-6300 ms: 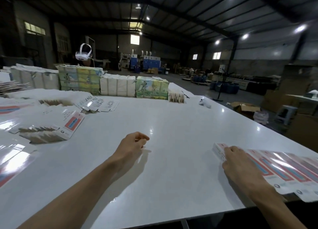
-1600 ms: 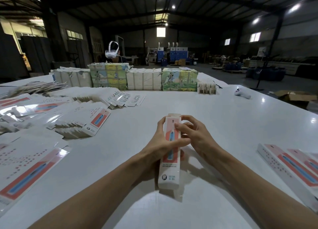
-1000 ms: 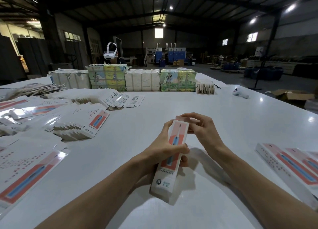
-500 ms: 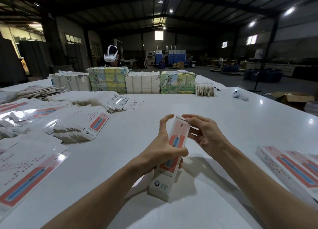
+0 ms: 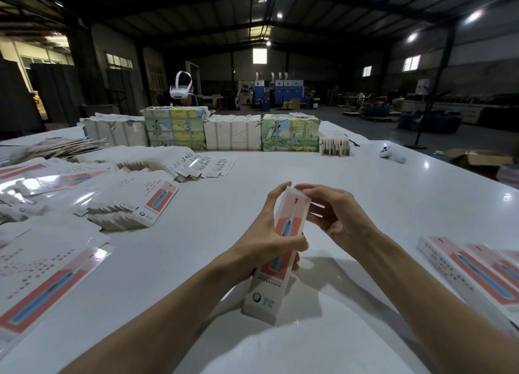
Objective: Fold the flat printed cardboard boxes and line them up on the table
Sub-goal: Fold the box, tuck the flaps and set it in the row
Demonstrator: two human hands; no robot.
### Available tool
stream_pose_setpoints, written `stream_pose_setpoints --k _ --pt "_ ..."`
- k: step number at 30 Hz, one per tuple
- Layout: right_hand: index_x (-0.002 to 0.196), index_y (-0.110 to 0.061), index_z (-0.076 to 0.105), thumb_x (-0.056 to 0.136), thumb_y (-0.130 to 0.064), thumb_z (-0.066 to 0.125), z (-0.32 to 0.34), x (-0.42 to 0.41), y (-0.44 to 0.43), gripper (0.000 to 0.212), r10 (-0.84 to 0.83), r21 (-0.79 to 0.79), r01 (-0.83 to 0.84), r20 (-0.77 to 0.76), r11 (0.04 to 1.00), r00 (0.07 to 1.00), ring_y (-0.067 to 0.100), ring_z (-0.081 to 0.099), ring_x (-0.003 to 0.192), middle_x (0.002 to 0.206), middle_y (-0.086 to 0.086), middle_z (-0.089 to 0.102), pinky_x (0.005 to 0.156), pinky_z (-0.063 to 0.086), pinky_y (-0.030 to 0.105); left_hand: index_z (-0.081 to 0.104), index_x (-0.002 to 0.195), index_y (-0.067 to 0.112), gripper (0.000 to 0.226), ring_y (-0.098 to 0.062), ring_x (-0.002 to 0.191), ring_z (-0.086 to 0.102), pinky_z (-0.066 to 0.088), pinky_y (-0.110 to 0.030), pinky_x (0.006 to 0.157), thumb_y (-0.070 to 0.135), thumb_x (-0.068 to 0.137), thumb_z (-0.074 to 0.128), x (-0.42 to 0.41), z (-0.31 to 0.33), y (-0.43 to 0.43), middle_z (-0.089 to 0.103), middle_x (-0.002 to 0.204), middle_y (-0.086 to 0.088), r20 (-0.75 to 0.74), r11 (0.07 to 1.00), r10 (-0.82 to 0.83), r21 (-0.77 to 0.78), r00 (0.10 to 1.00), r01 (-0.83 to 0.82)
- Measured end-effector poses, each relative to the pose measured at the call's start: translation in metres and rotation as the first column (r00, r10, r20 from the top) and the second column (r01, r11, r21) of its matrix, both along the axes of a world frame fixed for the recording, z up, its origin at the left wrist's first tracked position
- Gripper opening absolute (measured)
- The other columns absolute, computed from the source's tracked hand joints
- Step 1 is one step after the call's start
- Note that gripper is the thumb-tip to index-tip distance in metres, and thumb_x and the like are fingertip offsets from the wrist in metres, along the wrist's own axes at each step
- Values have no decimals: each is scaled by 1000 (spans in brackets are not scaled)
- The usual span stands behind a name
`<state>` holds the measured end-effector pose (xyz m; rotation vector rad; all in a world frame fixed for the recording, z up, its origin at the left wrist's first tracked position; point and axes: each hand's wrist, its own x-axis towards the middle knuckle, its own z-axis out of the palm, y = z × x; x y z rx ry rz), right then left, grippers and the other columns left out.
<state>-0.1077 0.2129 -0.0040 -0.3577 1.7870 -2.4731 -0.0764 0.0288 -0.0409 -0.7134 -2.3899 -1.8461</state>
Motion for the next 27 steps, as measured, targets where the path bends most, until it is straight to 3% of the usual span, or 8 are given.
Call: stream_pose_setpoints --k 4,7,13,19,23,27 --pt "124 -8 75 102 -17 60 3 5 -2 28 104 -8 -104 -37 995 994 27 71 118 124 14 74 91 61 37 25 138 69 98 -28 74 77 63 -34 62 21 80 86 -1 2 -3 56 118 -12 65 998 -4 67 998 -1" --pt "132 -13 68 101 -14 66 -2 8 -12 30 52 71 -44 -115 997 992 29 74 112 120 13 76 90 62 37 24 139 68 99 -29 74 77 64 -37 65 21 79 89 -3 6 -6 56 120 -13 109 988 23 148 994 -39" --pt "134 -21 66 102 -21 67 -4 10 -16 33 3 152 39 -264 988 965 25 75 110 118 5 77 86 63 34 17 145 72 104 -31 96 77 64 -38 73 34 81 89 -2 11 -4 52 136 -3 119 973 -22 231 993 -6" --pt "132 -21 67 104 -25 64 -7 10 -15 28 7 199 62 -332 978 943 26 74 111 113 5 78 90 62 33 22 143 61 85 -41 90 77 64 -43 74 27 91 80 3 13 -3 57 126 -13 173 954 -103 294 979 49" --pt "131 -22 66 105 -32 59 -9 11 -14 28 38 337 106 -393 936 919 20 74 111 113 0 78 92 62 33 21 143 52 82 -42 87 77 64 -43 73 22 93 79 2 13 -4 55 127 -20 222 952 -97 306 970 25" --pt "129 -19 63 106 -30 57 -10 10 -13 27 44 364 117 -406 924 913 21 75 107 108 4 78 91 62 34 22 142 51 81 -42 88 77 64 -43 72 21 93 79 0 10 -3 55 127 -20 223 945 -109 326 969 32"
